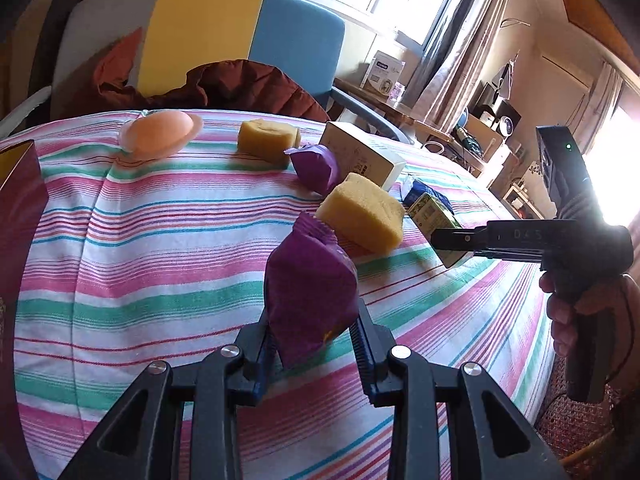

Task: Organize objects
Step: 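Grasp the purple wrapped candy with the left tool, then carry the candy into the gold tray with the left tool while the right carries the green box there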

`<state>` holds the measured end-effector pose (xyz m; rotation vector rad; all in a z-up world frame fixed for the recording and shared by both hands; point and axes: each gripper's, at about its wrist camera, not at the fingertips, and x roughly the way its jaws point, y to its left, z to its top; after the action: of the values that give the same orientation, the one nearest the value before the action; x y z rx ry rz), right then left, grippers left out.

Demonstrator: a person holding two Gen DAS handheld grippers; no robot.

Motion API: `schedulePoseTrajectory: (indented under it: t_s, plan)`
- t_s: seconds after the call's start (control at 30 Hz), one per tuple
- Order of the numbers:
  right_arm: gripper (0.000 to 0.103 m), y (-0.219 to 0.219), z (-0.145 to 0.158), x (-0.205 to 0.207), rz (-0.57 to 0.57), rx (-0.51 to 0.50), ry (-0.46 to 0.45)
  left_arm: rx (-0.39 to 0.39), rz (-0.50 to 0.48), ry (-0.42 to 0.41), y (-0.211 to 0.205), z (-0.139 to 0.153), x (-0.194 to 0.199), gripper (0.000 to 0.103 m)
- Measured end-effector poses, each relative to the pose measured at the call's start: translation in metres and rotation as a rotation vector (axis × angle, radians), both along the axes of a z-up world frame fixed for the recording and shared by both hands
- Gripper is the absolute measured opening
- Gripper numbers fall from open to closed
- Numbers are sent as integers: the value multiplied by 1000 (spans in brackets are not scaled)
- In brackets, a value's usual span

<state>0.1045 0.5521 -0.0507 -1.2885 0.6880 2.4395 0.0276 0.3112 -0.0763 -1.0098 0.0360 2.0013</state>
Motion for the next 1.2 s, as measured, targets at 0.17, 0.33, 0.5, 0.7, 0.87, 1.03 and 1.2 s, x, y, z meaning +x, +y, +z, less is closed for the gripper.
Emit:
schedulePoseTrajectory:
  t_s: [0.17, 0.33, 0.5, 0.7, 0.87, 1.03, 1.2]
  plan:
    - [32, -28, 11, 0, 73, -42, 85, 10, 5, -2, -10, -1, 0, 34]
    - [31, -63, 21, -8, 199, 22, 137, 9, 10, 7, -19, -1, 1, 34]
    - [31, -82, 13, -12, 273, 33, 120, 11, 11, 53, -38, -2, 16, 34]
    - [31, -91, 17, -11, 320, 15, 163, 18, -9, 70, -54, 3, 37, 34]
    - [31, -99, 18, -12, 353, 2, 175, 78, -2, 63, -69, 20, 41, 33]
    - [31, -105, 15, -14, 368, -3, 167, 112, -3, 95, -80, 38, 47, 33]
    - [31, -106, 14, -14, 370, -8, 166, 73, -1, 42, -78, 26, 40, 33]
